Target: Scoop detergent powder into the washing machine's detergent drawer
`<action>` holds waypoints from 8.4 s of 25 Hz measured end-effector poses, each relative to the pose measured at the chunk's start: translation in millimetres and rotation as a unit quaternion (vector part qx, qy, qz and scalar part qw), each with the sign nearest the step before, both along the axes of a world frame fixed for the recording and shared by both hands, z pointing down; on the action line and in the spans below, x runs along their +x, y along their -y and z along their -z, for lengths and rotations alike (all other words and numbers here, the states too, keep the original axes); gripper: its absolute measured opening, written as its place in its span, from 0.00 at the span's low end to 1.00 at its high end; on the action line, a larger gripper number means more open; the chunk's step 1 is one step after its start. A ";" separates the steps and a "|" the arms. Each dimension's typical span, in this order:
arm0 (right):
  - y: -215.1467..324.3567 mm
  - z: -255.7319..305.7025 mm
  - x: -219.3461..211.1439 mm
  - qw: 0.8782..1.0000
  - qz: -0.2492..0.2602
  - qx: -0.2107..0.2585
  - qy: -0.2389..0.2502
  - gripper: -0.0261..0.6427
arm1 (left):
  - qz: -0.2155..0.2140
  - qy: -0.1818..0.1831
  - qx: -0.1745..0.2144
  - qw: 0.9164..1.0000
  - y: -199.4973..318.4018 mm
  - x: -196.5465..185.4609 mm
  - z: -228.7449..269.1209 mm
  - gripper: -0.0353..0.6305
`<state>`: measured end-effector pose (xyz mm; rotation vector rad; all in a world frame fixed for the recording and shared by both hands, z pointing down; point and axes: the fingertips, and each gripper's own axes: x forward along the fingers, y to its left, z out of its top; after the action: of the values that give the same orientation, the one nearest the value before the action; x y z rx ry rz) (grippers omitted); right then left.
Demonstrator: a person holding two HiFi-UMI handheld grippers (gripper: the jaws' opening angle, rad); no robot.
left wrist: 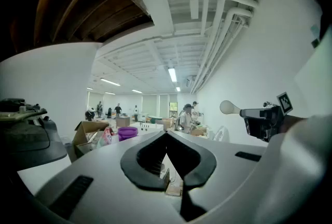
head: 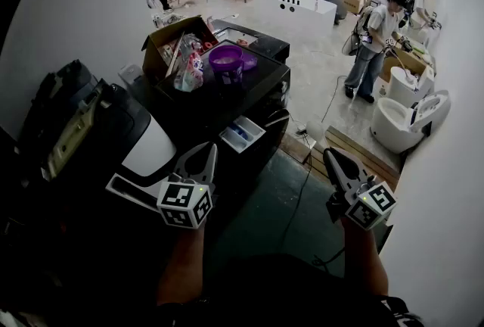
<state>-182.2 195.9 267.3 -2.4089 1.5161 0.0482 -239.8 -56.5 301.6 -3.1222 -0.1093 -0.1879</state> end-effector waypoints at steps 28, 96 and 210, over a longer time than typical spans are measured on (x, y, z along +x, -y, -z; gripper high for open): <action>-97.8 -28.7 21.4 1.000 -0.008 -0.028 -0.002 0.07 | -0.027 0.021 0.012 0.999 -103.2 41.5 -28.1 0.06; 218.5 -75.5 508.6 0.965 0.226 -0.109 0.071 0.07 | 0.193 0.045 -0.037 0.979 149.5 420.3 -63.4 0.06; 480.2 -193.4 498.1 0.530 0.534 -0.569 -0.330 0.07 | 0.431 0.046 -0.117 0.894 185.4 351.5 -114.8 0.06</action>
<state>315.8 -284.3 460.8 -1.2630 4.1227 -0.4886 111.6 -241.9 416.5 -3.1243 1.3523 -0.3380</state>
